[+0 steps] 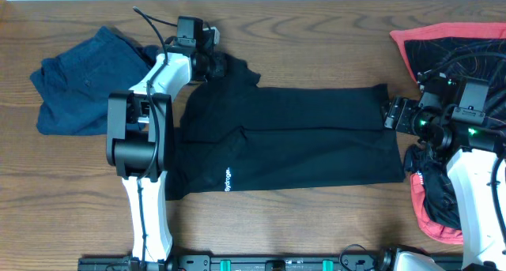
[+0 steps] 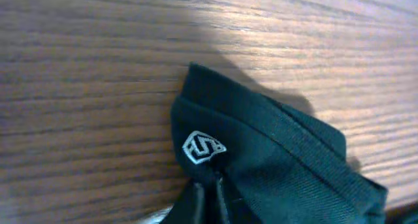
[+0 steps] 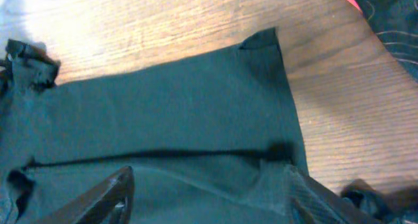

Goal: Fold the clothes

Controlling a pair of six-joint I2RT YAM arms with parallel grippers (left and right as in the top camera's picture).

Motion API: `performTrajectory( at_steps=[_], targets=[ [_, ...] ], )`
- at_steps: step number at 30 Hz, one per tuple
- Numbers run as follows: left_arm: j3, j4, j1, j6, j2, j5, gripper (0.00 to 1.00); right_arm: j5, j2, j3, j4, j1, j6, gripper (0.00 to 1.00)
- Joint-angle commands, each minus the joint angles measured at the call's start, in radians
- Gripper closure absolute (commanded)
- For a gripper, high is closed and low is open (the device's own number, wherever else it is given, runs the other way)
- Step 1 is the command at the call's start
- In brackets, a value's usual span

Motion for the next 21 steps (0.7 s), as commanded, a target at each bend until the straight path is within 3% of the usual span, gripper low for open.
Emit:
performTrajectory(
  at_steps=[1,7,15,21],
  targets=[
    [-0.004,-0.01,0.004,-0.042,0.019,-0.015,0.94,0.007,0.031,0.007,0.02,-0.006,-0.011,0.3],
    [-0.004,-0.082,0.005,-0.042,-0.05,-0.014,0.94,0.028,0.152,0.008,0.109,-0.006,-0.056,0.25],
    [-0.004,-0.208,0.003,-0.099,-0.145,-0.008,0.94,0.158,0.391,0.008,0.441,-0.006,-0.056,0.27],
    [-0.004,-0.235,0.003,-0.099,-0.151,-0.008,0.94,0.13,0.578,0.008,0.68,-0.005,-0.056,0.26]
  ],
)
